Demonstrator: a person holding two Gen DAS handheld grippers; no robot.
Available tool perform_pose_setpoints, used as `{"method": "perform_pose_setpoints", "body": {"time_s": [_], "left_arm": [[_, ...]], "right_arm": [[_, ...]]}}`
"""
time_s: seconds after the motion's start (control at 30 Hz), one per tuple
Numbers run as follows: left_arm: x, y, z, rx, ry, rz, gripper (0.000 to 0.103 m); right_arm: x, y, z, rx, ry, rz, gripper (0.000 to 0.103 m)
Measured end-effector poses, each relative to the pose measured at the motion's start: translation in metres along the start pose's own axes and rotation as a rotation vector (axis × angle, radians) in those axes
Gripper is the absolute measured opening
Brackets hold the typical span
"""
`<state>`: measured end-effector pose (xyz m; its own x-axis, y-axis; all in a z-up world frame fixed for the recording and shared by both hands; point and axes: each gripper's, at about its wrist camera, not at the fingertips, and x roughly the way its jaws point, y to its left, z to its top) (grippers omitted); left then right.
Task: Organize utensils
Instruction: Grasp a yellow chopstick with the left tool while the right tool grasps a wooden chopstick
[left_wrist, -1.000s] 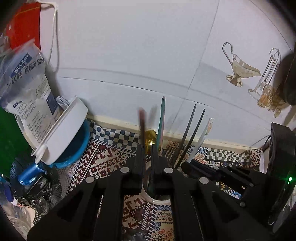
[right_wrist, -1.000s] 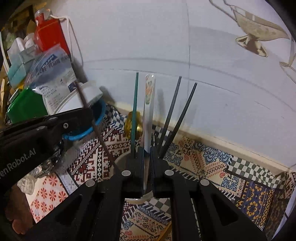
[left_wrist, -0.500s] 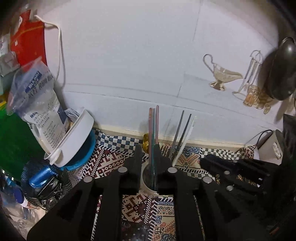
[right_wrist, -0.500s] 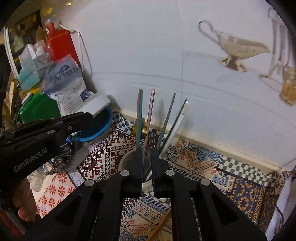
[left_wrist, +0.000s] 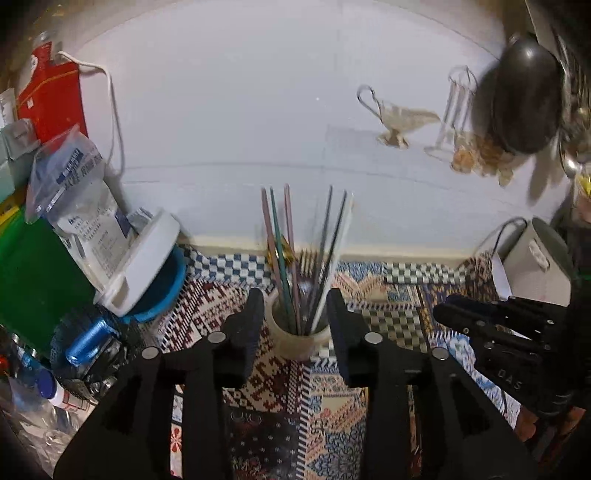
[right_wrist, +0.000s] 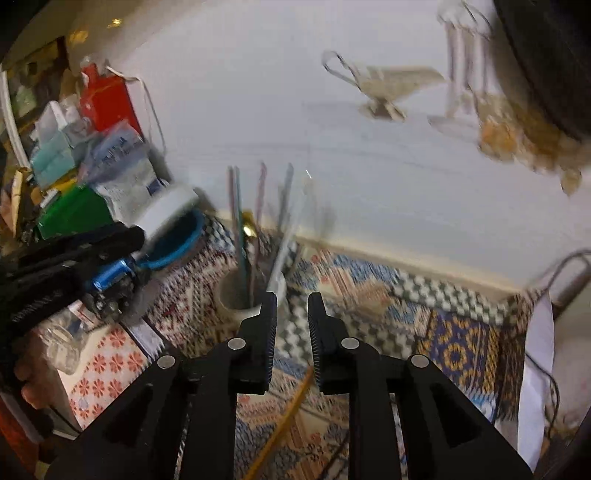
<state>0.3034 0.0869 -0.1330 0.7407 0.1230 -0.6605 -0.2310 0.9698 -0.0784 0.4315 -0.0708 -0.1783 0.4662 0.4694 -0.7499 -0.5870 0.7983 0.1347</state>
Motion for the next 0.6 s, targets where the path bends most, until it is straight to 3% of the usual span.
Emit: {"method": "perform_pose_setpoints", "body": {"time_s": [0.33, 0.6], "left_arm": [[0.049, -0.008, -0.058, 0.024, 0.182, -0.015, 0.037], [0.077, -0.007, -0.105, 0.033, 0.306, -0.008, 0.037]], "right_arm": [[0.067, -0.015, -0.076, 0.092, 0.267, -0.016, 0.016], [0.101, -0.004, -0.117, 0.116, 0.409, 0.016, 0.016]]}}
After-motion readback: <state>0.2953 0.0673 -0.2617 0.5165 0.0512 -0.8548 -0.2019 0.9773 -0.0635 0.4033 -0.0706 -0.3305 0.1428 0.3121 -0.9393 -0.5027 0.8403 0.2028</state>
